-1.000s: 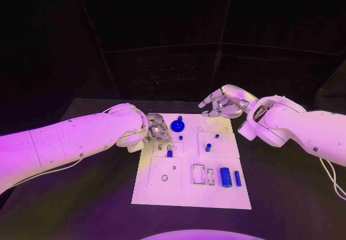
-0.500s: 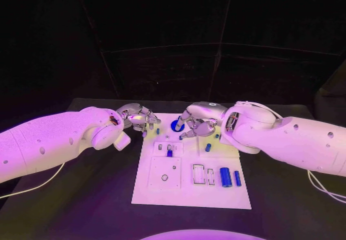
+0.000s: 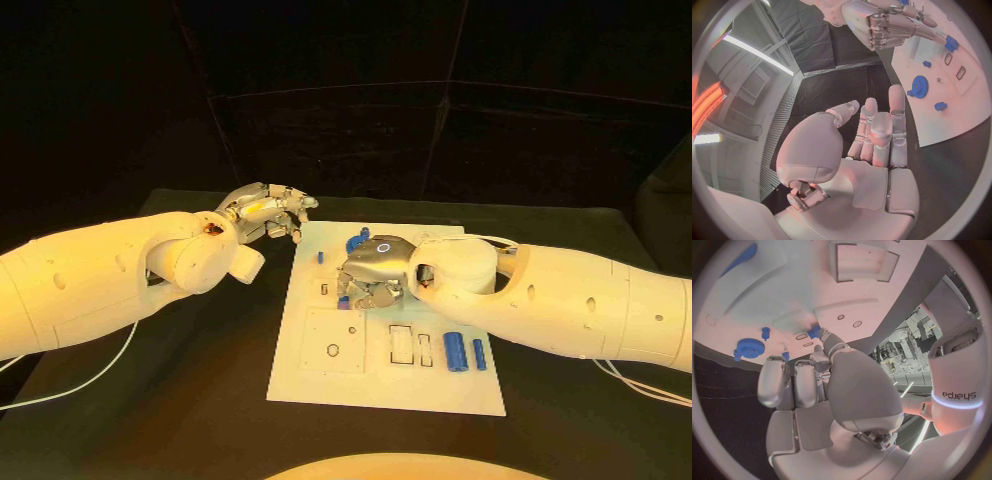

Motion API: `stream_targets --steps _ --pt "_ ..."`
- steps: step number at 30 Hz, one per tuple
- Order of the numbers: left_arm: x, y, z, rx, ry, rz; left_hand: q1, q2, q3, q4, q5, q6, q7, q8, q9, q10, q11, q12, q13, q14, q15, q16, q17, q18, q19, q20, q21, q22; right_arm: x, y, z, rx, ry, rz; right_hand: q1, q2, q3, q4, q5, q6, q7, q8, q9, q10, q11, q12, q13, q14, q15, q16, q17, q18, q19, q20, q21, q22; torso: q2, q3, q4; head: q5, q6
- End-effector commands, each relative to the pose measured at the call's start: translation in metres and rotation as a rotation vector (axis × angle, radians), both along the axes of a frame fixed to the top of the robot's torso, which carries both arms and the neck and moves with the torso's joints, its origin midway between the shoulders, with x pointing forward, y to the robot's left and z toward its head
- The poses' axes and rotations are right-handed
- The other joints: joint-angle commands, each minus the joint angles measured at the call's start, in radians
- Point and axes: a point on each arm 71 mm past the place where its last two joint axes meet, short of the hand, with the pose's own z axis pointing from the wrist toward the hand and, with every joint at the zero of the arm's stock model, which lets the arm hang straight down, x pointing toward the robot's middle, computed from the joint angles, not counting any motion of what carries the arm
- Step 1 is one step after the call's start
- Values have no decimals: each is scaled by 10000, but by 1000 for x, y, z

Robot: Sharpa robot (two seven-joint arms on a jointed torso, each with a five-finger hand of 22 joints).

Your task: Assemble the parts on the task board

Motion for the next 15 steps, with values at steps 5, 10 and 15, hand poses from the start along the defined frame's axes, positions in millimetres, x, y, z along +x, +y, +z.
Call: stream_targets --steps 5,10,15 --pt "1 6 7 -1031 -403 742 166 44 -19 -57 -4 -104 13 52 -36 -102 17 -52 -95 -128 26 -122 -113 189 -13 87 -121 -62 0 9 -8 -968 -724 439 59 -103 294 -140 -214 -224 -113 -191 0 25 -130 4 36 449 -122 62 45 -89 -23 -117 26 1 5 34 -19 120 -78" --pt "1 7 7 -1065 -378 786 223 67 -9 -97 -2 -127 21 64 -56 -131 24 -60 -153 -165 32 -182 -188 189 -6 92 -171 -97 -1 15 -11 -990 -781 581 67 -107 445 -229 -293 -327 -159 -249 0 50 -158 31 73 455 -149 75 74 -89 -26 -144 28 8 -9 32 -60 154 -120" --pt "1 6 7 -1079 -371 788 244 72 -5 -112 -2 -137 25 68 -64 -144 27 -63 -176 -179 34 -204 -216 189 -3 94 -189 -110 -2 19 -13 -947 -915 683 86 -93 610 -318 -346 -367 -206 -264 9 85 -189 73 124 458 -179 79 91 -91 -25 -170 32 17 -8 44 -62 179 -147"
